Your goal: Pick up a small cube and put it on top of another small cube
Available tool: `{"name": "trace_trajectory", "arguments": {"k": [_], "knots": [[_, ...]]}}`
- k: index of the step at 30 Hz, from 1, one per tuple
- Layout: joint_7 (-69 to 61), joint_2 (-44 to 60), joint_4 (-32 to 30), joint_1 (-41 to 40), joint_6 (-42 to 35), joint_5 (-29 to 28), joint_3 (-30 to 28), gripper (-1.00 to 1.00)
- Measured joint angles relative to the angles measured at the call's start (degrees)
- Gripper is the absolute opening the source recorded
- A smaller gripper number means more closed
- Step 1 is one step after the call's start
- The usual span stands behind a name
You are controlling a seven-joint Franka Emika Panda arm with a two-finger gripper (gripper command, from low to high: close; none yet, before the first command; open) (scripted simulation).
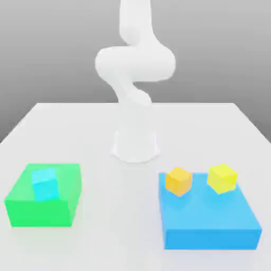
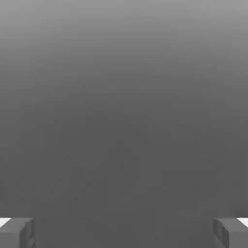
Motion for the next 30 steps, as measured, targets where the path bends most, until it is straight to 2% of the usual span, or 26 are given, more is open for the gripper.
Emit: {"name": "trace_trajectory", "arguments": {"k": [6,17,24,30], "knots": [[-8.56,12.83,4.08,5.70,1.32,1.84,-0.69,0.00],[-23.16,35.69,11.36,12.71,3.68,4.21,2.00,0.00],[-30.23,50.16,15.93,16.59,5.37,2.41,4.28,0.00],[-34.85,62.58,19.86,19.76,6.78,-1.50,6.30,0.00]]}}
